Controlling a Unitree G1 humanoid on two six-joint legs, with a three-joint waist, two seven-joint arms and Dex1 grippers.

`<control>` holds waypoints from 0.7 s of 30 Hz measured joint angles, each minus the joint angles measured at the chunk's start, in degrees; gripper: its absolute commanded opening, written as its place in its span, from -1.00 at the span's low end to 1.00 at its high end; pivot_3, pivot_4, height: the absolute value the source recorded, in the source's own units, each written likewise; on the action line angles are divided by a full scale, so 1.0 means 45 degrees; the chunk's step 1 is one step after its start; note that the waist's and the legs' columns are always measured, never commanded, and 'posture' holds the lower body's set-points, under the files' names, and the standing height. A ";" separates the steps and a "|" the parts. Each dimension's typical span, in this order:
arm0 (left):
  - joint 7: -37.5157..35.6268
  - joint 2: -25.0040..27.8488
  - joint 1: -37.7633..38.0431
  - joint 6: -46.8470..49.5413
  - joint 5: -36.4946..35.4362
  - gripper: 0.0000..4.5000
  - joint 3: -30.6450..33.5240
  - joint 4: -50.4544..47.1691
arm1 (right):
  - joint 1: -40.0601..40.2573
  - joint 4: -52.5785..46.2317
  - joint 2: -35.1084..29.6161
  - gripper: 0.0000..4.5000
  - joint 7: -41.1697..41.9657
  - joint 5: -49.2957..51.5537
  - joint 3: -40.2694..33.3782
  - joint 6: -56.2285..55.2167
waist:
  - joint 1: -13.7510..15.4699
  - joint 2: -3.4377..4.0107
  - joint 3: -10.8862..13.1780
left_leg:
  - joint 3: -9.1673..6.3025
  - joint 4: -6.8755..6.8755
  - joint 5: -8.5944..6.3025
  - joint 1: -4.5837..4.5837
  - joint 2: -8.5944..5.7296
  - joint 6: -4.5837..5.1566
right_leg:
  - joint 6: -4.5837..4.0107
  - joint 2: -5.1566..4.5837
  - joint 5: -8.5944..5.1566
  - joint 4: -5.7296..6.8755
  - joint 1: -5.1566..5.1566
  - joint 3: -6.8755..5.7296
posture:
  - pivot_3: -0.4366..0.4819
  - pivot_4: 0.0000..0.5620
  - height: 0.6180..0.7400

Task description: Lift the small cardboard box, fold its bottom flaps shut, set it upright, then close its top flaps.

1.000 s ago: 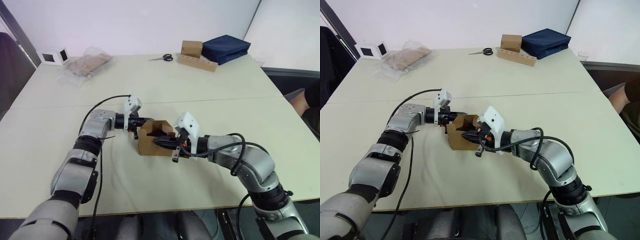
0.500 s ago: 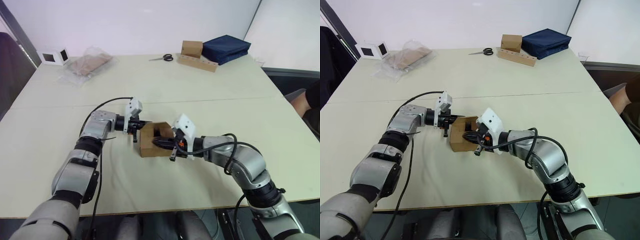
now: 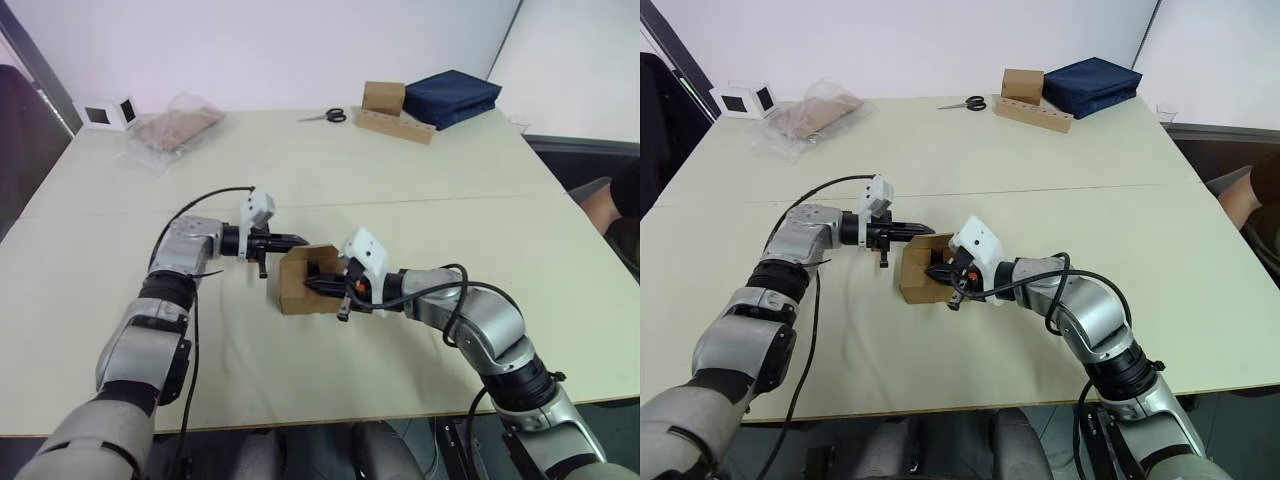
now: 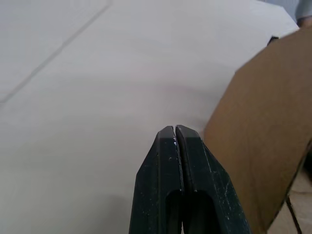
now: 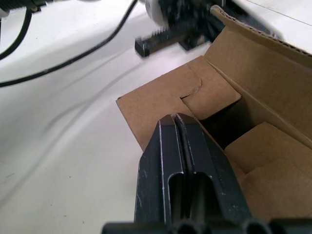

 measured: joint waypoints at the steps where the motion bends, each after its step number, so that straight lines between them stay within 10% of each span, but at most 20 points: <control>1: 0.0003 0.0176 0.0211 0.0425 -0.0208 -0.99 0.0226 -0.0632 | -0.0007 -0.0005 0.0016 -1.00 0.0002 0.0013 -0.0010 0.0001 | -0.0003 0.0000 0.0000 | -0.0001 0.0000 0.0000 0.0000 0.0000 0.0000 | 0.0000 0.0000 0.0000 0.0000 0.0000 0.0001 | -0.05 -0.47 1.00; 12: 0.0534 0.2718 0.4909 0.7803 -0.4935 -0.99 0.2043 -1.0641 | 0.0069 -0.0070 -0.0006 -1.00 0.0000 0.0003 -0.0356 0.0014 | -0.0130 0.0004 -0.0001 | -0.0011 -0.0002 0.0000 0.0002 0.0009 -0.0001 | 0.0000 -0.0006 -0.0001 -0.0002 0.0011 0.0000 | -0.05 -0.47 1.00; 21: 0.2187 0.2339 0.6691 0.7037 -0.3985 -0.99 0.0595 -1.1763 | 0.0059 -0.0128 -0.0038 -1.00 0.0009 0.0013 -0.0404 0.0253 | 0.0019 0.0004 -0.0001 | -0.0004 -0.0003 0.0000 0.0010 0.0010 -0.0001 | -0.0002 -0.0001 0.0000 0.0001 0.0010 0.0001 | -0.05 -0.47 1.00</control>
